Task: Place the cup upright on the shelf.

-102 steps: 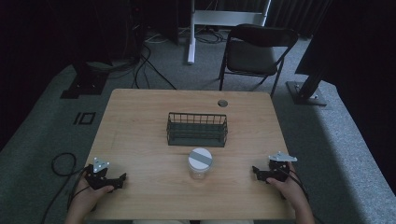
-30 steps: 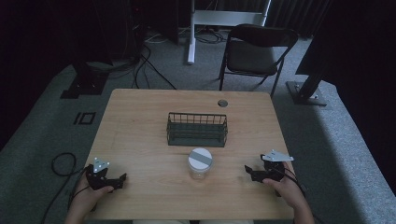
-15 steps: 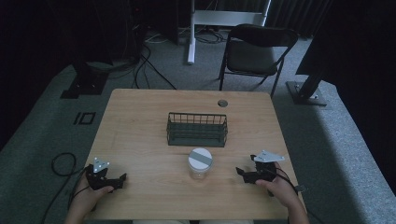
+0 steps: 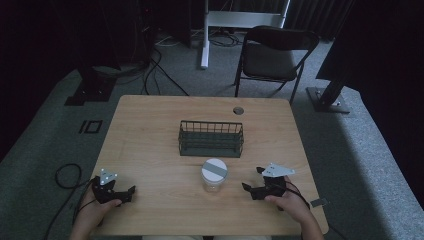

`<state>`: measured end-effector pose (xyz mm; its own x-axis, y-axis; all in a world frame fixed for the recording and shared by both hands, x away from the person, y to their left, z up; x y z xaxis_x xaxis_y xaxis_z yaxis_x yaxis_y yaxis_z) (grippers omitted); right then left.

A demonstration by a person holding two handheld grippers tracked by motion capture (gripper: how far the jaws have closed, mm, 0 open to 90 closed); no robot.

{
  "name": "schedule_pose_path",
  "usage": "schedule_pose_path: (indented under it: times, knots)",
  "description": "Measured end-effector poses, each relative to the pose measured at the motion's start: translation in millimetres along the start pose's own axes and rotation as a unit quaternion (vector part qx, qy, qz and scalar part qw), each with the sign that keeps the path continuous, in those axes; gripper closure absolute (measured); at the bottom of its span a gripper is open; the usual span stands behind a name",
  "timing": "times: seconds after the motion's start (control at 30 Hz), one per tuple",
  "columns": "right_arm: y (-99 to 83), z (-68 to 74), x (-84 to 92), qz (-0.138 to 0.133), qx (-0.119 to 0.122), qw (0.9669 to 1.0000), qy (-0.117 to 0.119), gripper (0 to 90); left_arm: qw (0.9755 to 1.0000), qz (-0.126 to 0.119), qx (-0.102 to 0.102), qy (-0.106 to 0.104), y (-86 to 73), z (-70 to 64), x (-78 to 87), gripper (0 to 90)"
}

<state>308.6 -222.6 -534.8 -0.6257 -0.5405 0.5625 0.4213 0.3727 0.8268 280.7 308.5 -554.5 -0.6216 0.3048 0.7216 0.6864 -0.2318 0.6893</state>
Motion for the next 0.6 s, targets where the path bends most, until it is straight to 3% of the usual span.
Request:
schedule_pose_path:
  times: [0.33,0.6]
  knots:
    - [5.7,17.7,-9.0,-0.004,0.027,0.9994,0.019,12.5,1.0,0.0,0.0,0.0,0.0,0.0,0.0,2.0]
    - [9.5,31.3,-19.6,-0.008,0.035,0.9987,0.037,12.5,1.0,0.0,0.0,0.0,0.0,0.0,0.0,2.0]
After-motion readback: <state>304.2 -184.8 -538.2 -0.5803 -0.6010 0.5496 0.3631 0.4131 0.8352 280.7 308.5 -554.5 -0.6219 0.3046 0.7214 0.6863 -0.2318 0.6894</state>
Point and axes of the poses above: each handheld gripper's, and its own axes: x roughly backward along the jaws, y roughly out of its top, z roughly to its left, the point moved 1 cm from there along -x, roughly forward along the jaws, and after that the axes turned 6 degrees about -y, right-handed, at the moved point
